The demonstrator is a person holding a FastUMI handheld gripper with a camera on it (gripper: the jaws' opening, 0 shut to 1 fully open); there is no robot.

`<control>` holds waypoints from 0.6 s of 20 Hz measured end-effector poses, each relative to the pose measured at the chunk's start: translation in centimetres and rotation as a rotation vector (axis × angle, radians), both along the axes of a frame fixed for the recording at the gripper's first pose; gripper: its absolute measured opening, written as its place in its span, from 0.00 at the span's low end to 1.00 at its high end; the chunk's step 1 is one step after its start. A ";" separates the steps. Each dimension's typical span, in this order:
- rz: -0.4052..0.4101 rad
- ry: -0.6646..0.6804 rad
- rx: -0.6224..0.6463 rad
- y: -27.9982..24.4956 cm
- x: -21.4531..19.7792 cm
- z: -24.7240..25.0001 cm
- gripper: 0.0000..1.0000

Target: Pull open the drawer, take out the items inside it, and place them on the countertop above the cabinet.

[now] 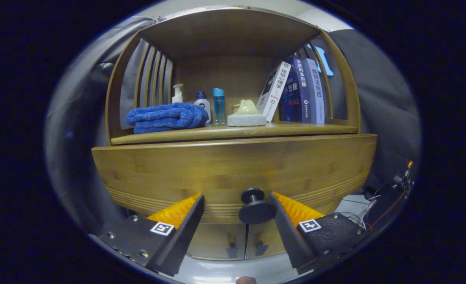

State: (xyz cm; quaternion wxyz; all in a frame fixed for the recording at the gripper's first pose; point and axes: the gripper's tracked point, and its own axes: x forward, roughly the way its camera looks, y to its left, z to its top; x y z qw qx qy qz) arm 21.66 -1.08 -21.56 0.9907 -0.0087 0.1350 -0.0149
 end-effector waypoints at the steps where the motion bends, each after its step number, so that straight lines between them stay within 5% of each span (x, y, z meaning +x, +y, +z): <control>1: -0.001 0.001 0.001 0.0 0.4 0.0 0.99; 12: 0.004 0.027 0.037 0.3 3.3 -0.5 0.99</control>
